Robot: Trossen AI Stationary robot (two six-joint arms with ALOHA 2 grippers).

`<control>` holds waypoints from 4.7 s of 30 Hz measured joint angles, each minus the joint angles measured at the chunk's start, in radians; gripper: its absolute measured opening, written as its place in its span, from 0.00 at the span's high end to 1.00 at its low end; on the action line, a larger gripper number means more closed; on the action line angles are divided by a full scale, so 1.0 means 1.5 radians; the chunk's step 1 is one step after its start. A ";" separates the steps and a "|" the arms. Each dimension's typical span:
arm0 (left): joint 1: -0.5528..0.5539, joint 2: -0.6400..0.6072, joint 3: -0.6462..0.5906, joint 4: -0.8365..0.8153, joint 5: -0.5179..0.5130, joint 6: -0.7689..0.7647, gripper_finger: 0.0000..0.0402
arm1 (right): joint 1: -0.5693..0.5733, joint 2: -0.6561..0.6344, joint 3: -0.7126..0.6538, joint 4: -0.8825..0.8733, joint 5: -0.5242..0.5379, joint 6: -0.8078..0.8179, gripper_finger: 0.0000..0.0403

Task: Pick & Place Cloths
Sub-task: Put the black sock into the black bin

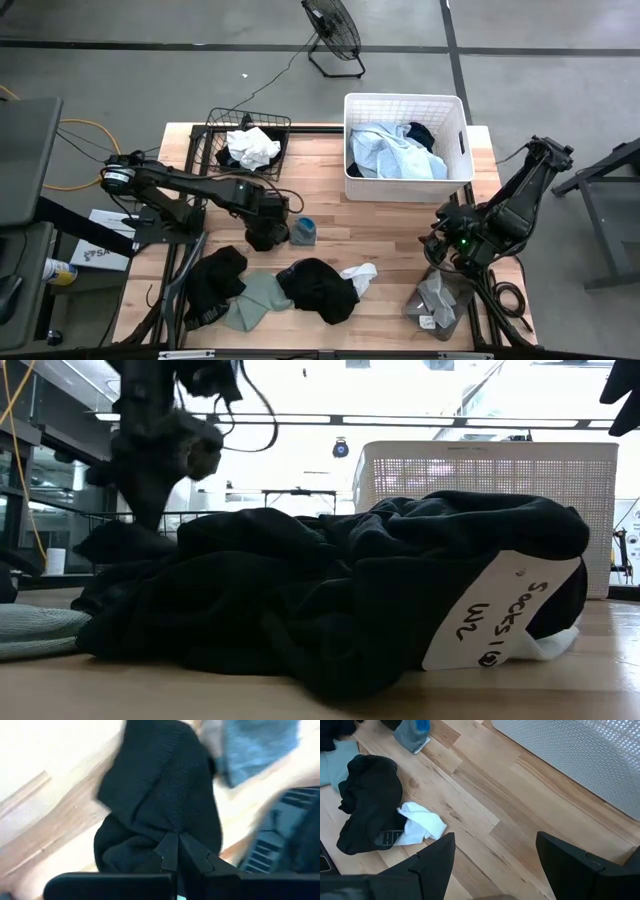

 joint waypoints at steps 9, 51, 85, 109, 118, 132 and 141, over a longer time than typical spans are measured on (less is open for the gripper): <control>0.000 0.000 0.096 -0.009 -0.022 0.060 1.00 | 0.000 0.000 0.000 0.003 0.003 -0.018 0.33; 0.000 0.000 0.285 0.247 -0.036 0.161 1.00 | -0.216 0.046 0.000 0.765 0.021 -1.234 0.31; 0.000 0.000 0.285 0.247 0.036 0.222 1.00 | -0.376 0.298 0.000 0.999 -0.069 -1.128 0.35; 0.000 0.000 0.285 0.246 0.074 0.348 0.76 | -0.334 0.296 0.000 0.995 -0.034 -0.769 0.99; 0.000 0.000 0.286 0.244 0.073 0.412 0.38 | -0.336 0.256 0.000 0.866 -0.035 -0.645 0.99; 0.000 0.000 0.414 0.124 0.037 0.497 0.32 | -0.303 0.108 0.000 0.656 -0.160 -0.486 0.99; 0.000 0.000 0.420 0.106 0.005 0.502 0.32 | -0.256 0.068 0.000 0.497 -0.352 -0.343 0.99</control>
